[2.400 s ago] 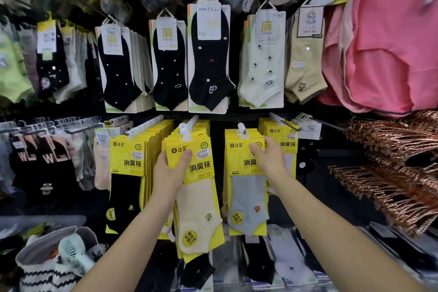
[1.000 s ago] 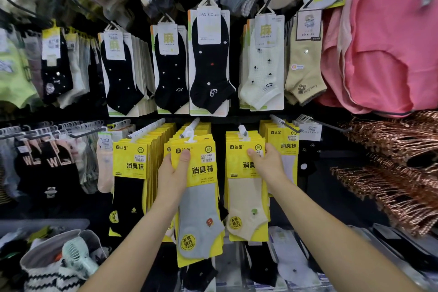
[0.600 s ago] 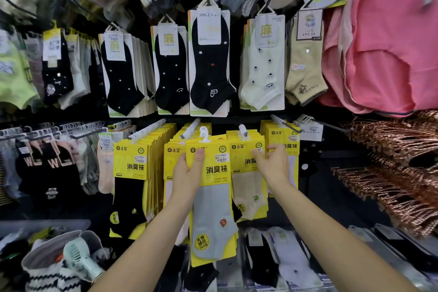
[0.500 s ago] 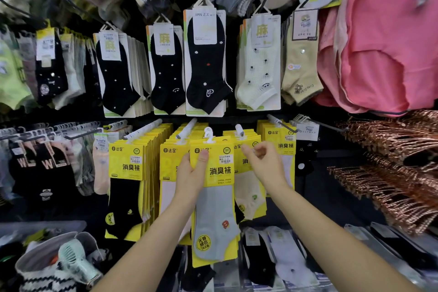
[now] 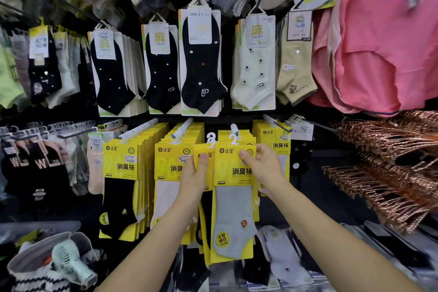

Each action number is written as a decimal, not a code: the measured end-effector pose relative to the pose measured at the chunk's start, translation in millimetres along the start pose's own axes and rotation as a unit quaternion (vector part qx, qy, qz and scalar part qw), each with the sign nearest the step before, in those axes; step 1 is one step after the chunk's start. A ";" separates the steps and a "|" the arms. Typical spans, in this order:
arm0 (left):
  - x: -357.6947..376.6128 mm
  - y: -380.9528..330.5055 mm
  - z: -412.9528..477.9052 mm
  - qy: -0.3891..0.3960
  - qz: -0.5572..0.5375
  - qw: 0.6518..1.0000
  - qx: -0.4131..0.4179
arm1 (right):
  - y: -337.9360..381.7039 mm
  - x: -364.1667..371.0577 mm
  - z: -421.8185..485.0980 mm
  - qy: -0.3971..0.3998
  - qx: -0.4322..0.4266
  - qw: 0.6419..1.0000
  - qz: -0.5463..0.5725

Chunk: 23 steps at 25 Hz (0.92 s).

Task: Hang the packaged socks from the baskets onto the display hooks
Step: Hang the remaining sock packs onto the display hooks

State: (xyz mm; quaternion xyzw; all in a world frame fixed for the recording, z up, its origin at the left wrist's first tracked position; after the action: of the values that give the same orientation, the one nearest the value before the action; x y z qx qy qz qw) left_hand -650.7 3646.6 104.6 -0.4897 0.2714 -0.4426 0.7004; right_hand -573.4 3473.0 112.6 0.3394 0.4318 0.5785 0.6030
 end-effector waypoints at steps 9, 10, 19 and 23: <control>-57.2 4.9 9.8 -0.072 0.044 0.996 0.007 | 0.1 -15.3 21.2 -0.053 0.001 0.998 -0.016; -62.6 5.1 10.8 -0.078 0.044 0.996 0.007 | 0.2 -10.7 24.1 -0.048 -0.004 0.998 -0.039; -64.3 -1.8 10.8 -0.073 0.044 0.996 0.017 | -10.0 9.8 30.3 -0.044 0.001 0.992 -0.118; -66.6 -3.3 12.4 -0.076 0.038 0.996 0.022 | -20.3 2.5 24.1 -0.037 0.001 0.996 -0.081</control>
State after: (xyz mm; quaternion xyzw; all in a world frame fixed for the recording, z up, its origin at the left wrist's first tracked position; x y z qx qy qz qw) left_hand -672.5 3710.7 108.7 -0.4961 0.2259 -0.3831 0.7457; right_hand -543.3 3475.6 103.4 0.3251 0.4364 0.5142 0.6629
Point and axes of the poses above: each hand's wrist, its own z-axis towards the middle knuckle, its own x-axis out of the palm, y = z × x, the point moved 9 cm from there along z, towards the middle knuckle, and after that the axes turned 3 degrees about -x, right-handed, at the moved point
